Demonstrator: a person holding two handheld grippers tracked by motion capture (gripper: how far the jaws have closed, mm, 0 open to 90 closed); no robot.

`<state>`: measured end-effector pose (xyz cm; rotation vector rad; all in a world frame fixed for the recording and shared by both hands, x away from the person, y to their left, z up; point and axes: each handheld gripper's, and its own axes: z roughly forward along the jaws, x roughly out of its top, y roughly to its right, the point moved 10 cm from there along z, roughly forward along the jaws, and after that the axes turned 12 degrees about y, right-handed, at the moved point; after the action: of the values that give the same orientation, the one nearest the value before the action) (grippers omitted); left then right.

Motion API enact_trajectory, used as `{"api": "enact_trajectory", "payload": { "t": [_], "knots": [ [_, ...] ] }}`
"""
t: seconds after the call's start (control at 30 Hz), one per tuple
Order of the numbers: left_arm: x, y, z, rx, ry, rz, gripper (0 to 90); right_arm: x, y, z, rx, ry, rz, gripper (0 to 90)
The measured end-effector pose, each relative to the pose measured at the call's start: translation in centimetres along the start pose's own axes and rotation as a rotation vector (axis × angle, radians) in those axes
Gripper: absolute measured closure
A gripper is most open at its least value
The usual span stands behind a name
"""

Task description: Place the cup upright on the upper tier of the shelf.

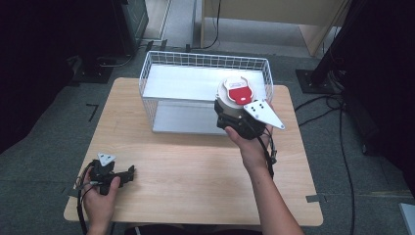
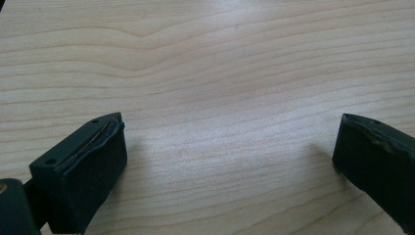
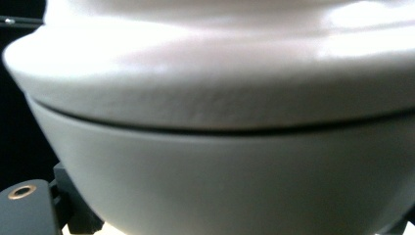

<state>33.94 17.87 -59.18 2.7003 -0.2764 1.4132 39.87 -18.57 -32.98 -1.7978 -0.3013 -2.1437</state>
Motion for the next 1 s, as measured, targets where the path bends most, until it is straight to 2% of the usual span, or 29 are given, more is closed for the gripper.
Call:
{"api": "enact_trajectory", "payload": {
  "t": [0.13,0.37,0.57,0.93,1.0],
  "knots": [
    [0.0,0.0,0.0,0.0,0.0,0.0,0.0,0.6,0.5,0.8,-0.01,0.006,0.008,8.6],
    [0.0,0.0,0.0,0.0,0.0,0.0,0.0,1.3,1.3,2.1,-0.031,0.009,-0.009,8.6],
    [0.0,0.0,0.0,0.0,0.001,0.0,0.0,1.8,2.2,3.9,-0.054,0.01,-0.008,8.6],
    [0.0,0.0,0.0,0.0,0.001,0.0,0.0,0.9,3.1,7.4,-0.087,-0.025,-0.042,8.6],
    [0.0,0.0,0.0,0.0,0.001,0.0,0.0,0.5,3.3,8.0,-0.092,-0.03,-0.032,8.6]
  ]
}}
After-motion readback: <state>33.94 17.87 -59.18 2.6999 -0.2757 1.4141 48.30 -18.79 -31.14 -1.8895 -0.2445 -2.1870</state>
